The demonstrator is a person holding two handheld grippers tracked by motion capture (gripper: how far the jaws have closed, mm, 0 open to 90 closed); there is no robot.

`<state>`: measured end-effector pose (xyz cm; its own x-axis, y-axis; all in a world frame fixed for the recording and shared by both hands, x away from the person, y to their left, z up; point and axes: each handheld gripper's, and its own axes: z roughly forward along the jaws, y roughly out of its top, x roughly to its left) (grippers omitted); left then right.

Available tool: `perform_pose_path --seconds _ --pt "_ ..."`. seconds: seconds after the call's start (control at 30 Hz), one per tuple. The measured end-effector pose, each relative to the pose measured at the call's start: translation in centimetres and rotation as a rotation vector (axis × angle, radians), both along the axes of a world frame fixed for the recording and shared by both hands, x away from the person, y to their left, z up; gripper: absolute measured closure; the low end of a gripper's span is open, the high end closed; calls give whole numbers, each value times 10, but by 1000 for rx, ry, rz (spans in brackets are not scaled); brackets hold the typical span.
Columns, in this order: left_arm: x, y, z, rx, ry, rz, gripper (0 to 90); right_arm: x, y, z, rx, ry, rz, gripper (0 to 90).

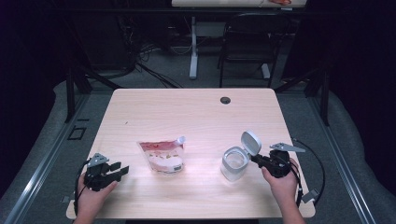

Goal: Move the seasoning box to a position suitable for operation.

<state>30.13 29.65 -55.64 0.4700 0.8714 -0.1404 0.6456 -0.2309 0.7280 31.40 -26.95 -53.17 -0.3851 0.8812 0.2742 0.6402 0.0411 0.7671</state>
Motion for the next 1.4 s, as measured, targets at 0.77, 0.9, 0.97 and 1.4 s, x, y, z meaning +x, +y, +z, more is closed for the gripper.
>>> perform_pose_path --seconds 0.77,0.9,0.97,1.4 --pt "2 -1 1 -17 -10 -13 560 24 11 -2 -58 -36 26 826" --pt "0 -1 1 -24 -13 -27 579 20 7 -1 -82 -39 14 812" --pt "-2 -1 3 -30 -19 -30 590 15 6 1 -88 -41 8 796" --pt "-11 2 34 -62 -68 -84 639 -19 0 34 -169 -90 36 692"
